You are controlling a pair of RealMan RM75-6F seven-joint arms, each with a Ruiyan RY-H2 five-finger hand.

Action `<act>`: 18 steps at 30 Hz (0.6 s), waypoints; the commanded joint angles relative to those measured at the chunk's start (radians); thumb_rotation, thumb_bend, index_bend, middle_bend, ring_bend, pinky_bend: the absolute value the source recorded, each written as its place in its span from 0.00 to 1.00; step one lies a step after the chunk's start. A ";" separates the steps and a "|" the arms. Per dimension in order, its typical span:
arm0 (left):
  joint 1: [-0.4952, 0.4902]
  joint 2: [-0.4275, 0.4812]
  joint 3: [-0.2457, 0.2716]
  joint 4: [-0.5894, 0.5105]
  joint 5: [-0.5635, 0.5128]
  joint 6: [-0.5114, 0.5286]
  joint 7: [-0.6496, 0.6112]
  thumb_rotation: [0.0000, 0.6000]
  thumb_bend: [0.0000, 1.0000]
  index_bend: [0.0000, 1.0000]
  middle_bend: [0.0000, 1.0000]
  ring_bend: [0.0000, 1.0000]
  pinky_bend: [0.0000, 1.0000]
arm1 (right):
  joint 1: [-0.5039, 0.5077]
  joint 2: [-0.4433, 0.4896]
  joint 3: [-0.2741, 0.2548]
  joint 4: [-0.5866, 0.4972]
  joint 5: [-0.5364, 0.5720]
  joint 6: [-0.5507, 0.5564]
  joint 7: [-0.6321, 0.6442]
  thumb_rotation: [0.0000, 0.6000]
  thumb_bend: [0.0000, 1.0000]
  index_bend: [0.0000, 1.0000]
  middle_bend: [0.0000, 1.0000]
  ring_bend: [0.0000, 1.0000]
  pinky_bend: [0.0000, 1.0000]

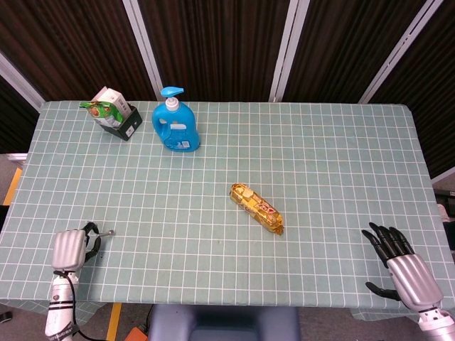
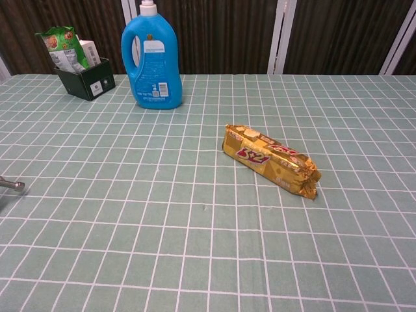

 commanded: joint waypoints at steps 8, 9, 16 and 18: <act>-0.021 0.065 0.018 -0.112 -0.005 -0.044 0.166 1.00 0.42 0.53 1.00 1.00 1.00 | 0.001 -0.001 -0.001 0.000 0.000 -0.003 -0.003 1.00 0.15 0.00 0.00 0.00 0.00; -0.024 0.077 0.018 -0.138 -0.011 -0.050 0.197 1.00 0.42 0.53 1.00 1.00 1.00 | 0.001 -0.001 -0.001 0.000 0.000 -0.004 -0.004 1.00 0.15 0.00 0.00 0.00 0.00; -0.037 0.123 0.024 -0.237 -0.028 -0.066 0.336 1.00 0.41 0.53 1.00 1.00 1.00 | 0.001 -0.002 -0.001 -0.001 -0.001 -0.004 -0.007 1.00 0.15 0.00 0.00 0.00 0.00; -0.039 0.128 0.027 -0.251 -0.029 -0.066 0.365 1.00 0.41 0.53 1.00 1.00 1.00 | 0.001 -0.002 -0.001 -0.001 -0.001 -0.003 -0.006 1.00 0.15 0.00 0.00 0.00 0.00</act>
